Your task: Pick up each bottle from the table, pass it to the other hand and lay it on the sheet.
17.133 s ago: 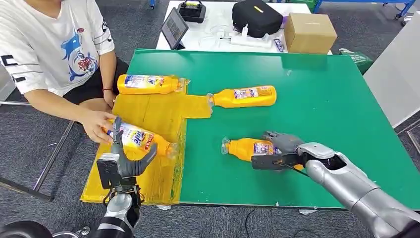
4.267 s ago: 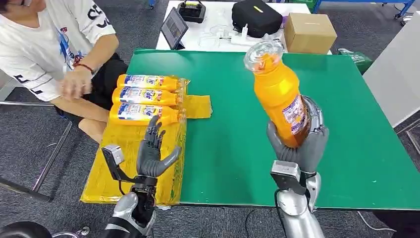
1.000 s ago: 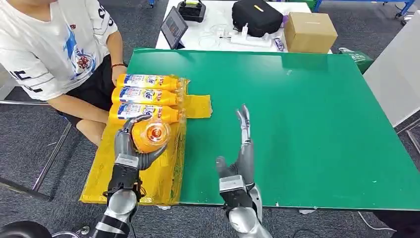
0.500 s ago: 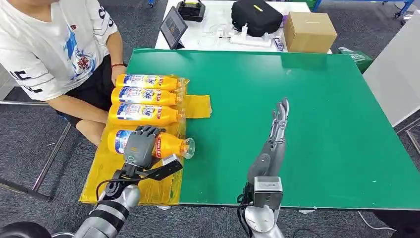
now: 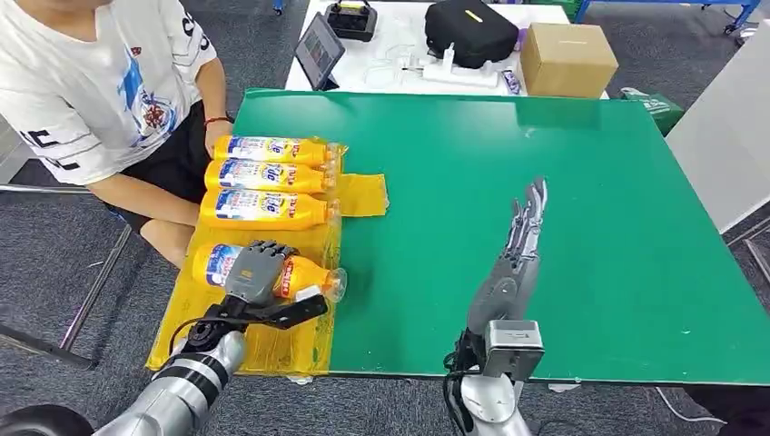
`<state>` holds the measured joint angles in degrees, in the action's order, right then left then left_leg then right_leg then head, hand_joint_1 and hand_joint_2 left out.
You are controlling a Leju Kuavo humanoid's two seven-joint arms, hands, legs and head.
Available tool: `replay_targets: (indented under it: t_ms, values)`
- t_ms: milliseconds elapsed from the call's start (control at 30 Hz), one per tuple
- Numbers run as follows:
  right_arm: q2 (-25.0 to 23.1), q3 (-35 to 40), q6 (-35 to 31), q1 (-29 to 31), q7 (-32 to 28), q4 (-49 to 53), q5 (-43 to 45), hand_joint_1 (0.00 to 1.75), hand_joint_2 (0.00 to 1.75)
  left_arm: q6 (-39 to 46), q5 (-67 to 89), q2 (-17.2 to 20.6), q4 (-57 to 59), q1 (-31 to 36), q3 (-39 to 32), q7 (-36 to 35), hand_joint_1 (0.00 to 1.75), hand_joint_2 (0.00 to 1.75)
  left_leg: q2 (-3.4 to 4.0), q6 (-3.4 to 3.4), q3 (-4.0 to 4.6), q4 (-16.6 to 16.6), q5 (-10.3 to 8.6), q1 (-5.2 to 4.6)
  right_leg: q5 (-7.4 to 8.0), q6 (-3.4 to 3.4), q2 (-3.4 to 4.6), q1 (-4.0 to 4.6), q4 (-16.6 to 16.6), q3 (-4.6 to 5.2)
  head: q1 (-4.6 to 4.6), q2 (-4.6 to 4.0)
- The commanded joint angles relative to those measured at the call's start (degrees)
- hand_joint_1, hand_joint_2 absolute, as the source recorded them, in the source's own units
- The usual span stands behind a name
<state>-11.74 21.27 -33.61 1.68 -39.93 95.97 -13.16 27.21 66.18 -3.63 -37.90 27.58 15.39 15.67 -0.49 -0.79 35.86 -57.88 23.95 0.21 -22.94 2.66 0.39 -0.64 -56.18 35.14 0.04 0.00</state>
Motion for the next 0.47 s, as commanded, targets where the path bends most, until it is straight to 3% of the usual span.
replay_targets:
  t_ms: [33, 467]
  values:
    - [-0.07, -2.57, 3.0, 2.22, 0.39, -6.18, -0.44, 0.0, 0.0, -15.15, -13.34, 0.36, 2.89, -0.08, -3.24, 7.75, 0.0, 0.0, 0.19, 0.03, -0.4, 0.07, 0.11, 0.05, -0.03, -0.09, 0.12, 0.08, 0.13, -0.39, 0.0, 0.0]
    - [-0.2, -2.96, 4.66, 3.13, 0.22, -10.03, -0.25, 0.0, 0.0, -26.18, -26.84, 0.39, -0.19, -1.43, -6.25, 11.51, 0.0, 0.0, 0.08, 0.0, -0.45, 0.09, 0.01, 0.03, 0.02, -0.08, 0.12, 0.05, 0.13, -0.5, 0.0, 0.0]
